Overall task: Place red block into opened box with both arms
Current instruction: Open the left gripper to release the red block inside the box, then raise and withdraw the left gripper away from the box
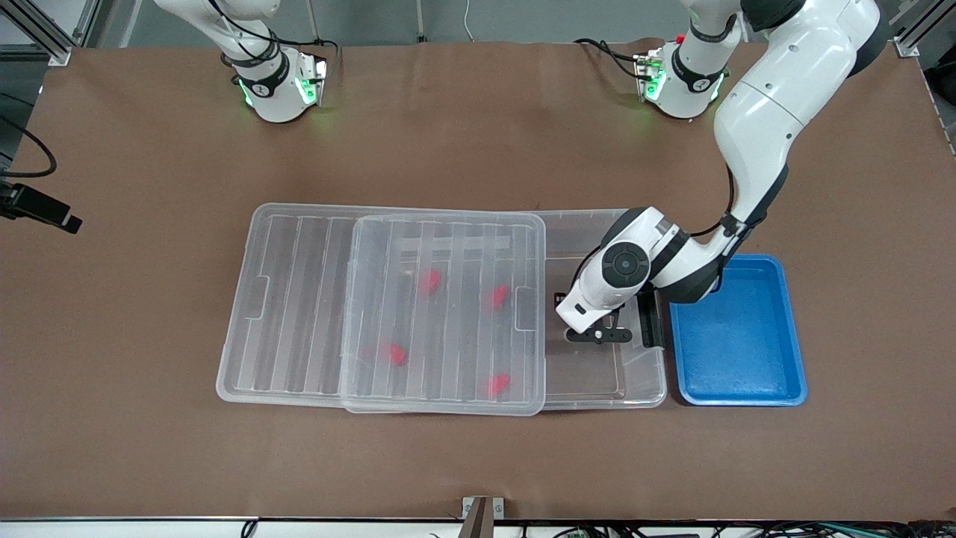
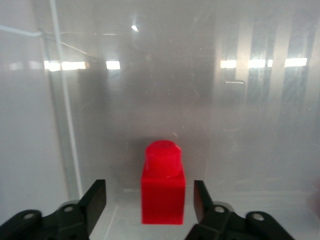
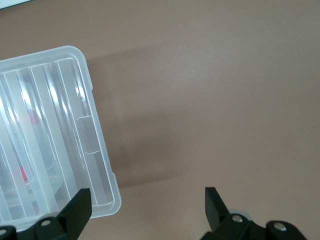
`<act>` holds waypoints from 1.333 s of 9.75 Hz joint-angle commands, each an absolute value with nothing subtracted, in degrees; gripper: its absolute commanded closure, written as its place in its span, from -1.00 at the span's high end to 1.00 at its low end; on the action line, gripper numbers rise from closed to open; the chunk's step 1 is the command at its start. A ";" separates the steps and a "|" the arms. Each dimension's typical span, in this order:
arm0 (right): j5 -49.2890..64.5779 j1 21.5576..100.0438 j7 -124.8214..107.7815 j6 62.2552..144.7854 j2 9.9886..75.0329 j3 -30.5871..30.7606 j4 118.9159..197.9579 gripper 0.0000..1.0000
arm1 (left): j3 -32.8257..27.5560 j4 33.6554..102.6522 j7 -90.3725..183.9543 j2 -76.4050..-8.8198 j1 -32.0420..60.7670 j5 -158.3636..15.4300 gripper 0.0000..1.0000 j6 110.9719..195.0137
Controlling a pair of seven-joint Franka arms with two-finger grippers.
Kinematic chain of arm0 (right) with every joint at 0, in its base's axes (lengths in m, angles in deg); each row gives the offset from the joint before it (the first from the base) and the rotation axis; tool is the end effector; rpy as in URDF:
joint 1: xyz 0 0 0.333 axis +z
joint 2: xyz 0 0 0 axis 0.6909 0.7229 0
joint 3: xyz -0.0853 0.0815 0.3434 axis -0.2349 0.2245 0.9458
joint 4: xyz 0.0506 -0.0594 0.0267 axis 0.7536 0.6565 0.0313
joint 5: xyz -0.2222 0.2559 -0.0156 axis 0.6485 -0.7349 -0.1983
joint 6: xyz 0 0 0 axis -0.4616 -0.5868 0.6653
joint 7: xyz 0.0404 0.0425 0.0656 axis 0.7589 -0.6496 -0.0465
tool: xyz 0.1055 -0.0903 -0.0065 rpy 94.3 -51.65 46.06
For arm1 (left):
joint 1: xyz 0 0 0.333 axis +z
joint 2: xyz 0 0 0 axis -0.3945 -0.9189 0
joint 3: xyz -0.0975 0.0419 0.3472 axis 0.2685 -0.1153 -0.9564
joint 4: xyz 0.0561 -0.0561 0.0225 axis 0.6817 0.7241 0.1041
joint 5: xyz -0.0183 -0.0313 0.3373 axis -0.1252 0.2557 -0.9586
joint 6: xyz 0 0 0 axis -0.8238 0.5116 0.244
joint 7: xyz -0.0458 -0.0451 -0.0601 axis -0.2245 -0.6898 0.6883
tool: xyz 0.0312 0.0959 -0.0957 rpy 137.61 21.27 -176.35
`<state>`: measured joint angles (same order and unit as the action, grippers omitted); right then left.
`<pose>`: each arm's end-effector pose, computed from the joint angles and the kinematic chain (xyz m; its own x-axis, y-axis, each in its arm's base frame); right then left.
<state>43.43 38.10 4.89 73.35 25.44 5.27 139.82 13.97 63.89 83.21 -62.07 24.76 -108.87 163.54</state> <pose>0.5285 -0.0512 0.6451 0.9693 -0.2444 -0.0277 -0.2448 -0.9694 -0.0156 0.5957 -0.2859 0.2405 0.9975 -0.0250 -0.0658 -0.0249 -0.9997 0.0028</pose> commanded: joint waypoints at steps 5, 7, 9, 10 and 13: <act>42.73 37.90 3.90 73.59 25.02 5.27 140.27 1.00 | 14.72 64.42 83.76 -48.49 24.73 -103.41 0.97 158.37; 42.47 37.73 1.98 73.68 25.11 5.27 140.45 0.78 | 14.64 64.42 80.53 -42.42 25.17 -102.26 0.99 153.01; 42.47 37.81 -5.21 73.51 25.55 5.18 141.06 -0.54 | 12.45 64.24 74.04 -37.32 26.22 -100.59 1.00 149.05; 42.47 37.81 -5.59 73.85 25.72 5.18 141.41 -0.98 | 10.09 64.24 71.04 -35.03 26.23 -99.54 1.00 148.95; 42.38 37.99 -6.03 82.77 27.48 5.27 149.80 -1.00 | 0.09 64.24 59.98 -27.39 25.79 -89.46 1.00 148.86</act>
